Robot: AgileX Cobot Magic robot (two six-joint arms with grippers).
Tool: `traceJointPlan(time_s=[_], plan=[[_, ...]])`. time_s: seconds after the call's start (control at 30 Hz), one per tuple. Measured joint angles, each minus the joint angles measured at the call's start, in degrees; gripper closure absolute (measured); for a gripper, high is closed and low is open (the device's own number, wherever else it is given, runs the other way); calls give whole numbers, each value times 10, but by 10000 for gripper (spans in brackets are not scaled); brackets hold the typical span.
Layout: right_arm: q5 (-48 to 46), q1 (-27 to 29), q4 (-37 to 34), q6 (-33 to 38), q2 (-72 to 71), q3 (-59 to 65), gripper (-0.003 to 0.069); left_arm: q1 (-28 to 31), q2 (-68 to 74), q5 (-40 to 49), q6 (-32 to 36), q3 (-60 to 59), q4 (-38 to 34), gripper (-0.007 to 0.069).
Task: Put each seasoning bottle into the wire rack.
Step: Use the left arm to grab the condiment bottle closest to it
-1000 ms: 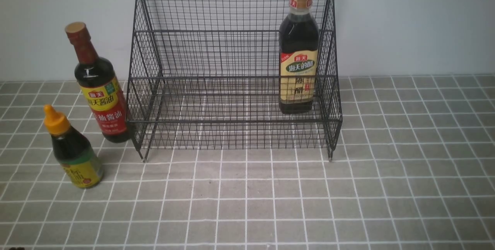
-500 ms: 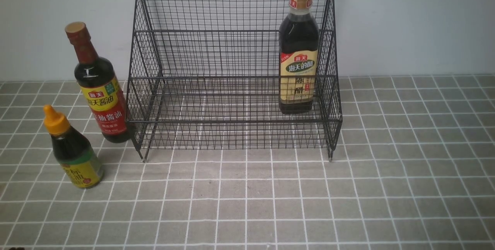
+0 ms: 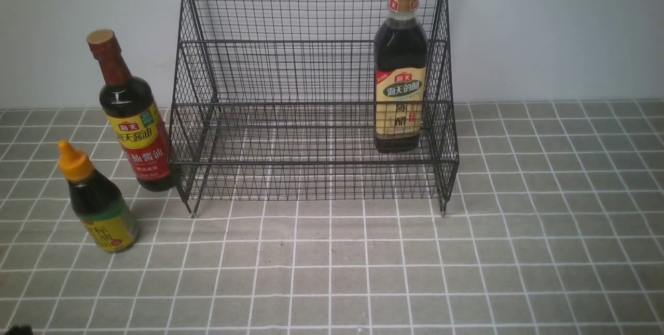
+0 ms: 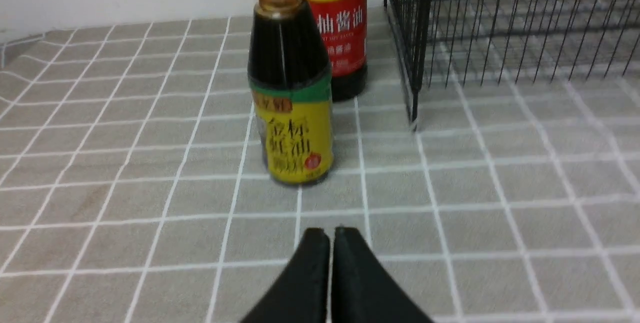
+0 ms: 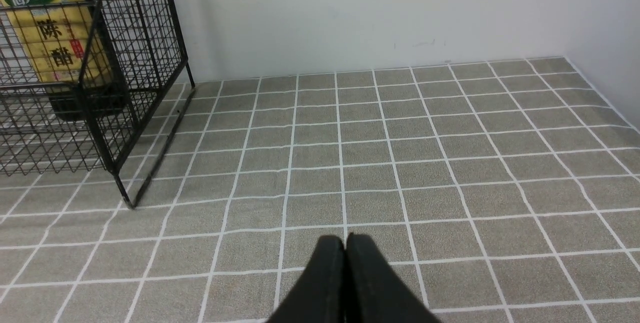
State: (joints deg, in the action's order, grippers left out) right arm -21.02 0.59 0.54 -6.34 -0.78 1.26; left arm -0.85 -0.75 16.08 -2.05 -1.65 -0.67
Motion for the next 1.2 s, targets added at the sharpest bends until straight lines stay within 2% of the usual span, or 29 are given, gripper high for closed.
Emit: traceJointPlan(time_s=[0.27,0.4,0.7,0.73,0.8,0.87,1.07,1.2], plan=[[0,0,0,0,0,0,671,0,0,-204,-41,0,-75,631],[0,0,0,0,0,0,671,0,8,-354,-43,0,-79,631],[0,0,0,0,0,0,671,0,210,-342,-38,73,-49,614],[0,0,0,0,0,0,671,0,282,-342,-34,102,-39,586],[0,0,0,0,0,0,671,0,319,-342,-34,117,-36,559],[0,0,0,0,0,0,671,0,398,-345,-34,146,-33,498],[0,0,0,0,0,0,671,0,603,-453,-15,191,-41,192],[0,0,0,0,0,0,671,0,683,-517,16,197,-86,84]])
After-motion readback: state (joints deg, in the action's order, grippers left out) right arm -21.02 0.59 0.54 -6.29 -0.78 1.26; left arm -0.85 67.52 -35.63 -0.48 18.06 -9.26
